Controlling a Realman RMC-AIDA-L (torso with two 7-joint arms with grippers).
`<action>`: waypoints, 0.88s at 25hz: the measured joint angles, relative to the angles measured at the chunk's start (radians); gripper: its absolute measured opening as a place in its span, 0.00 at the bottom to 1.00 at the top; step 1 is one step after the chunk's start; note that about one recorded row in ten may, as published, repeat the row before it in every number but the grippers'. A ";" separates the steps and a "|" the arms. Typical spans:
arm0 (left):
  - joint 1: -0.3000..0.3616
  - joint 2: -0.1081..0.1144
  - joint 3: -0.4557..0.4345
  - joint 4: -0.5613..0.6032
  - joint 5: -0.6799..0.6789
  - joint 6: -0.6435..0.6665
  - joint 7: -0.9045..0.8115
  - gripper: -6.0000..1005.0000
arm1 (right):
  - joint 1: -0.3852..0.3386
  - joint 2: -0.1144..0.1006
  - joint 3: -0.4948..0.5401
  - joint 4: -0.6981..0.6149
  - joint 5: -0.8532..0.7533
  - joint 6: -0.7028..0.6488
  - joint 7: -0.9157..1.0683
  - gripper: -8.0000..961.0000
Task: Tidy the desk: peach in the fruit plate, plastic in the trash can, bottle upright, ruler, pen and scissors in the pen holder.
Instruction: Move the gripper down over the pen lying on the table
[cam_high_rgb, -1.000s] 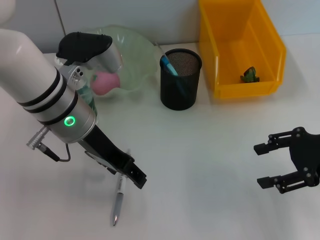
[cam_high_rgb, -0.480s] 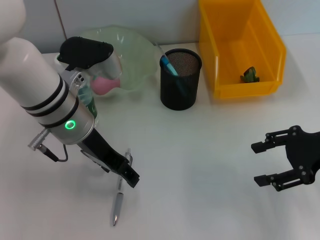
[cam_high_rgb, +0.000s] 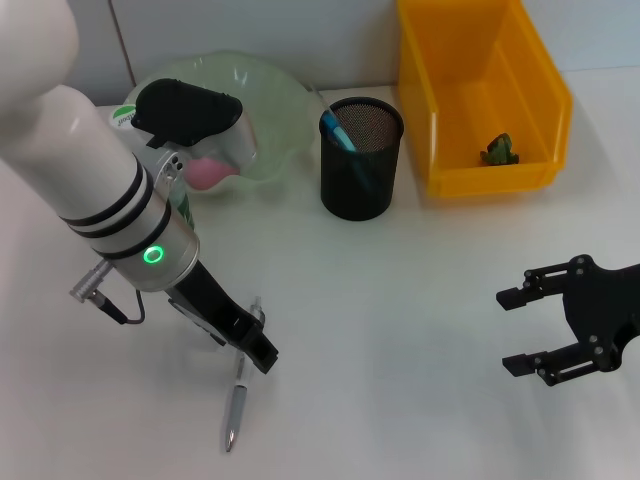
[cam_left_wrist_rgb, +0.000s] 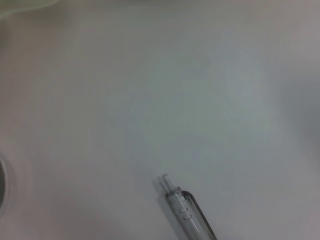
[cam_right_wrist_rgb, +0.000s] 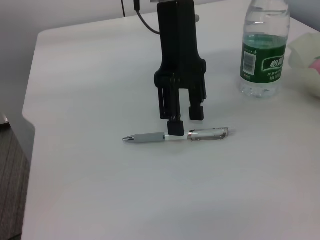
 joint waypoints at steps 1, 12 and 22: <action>0.000 0.000 0.006 -0.001 -0.001 -0.001 0.000 0.78 | 0.000 0.000 0.000 0.000 0.000 0.000 -0.001 0.75; 0.000 -0.001 0.033 -0.003 -0.007 -0.014 0.000 0.67 | 0.010 0.001 0.000 0.000 0.001 0.000 -0.002 0.74; 0.000 -0.001 0.046 -0.010 -0.021 -0.025 0.010 0.67 | 0.012 0.001 0.000 0.000 0.000 -0.001 -0.002 0.74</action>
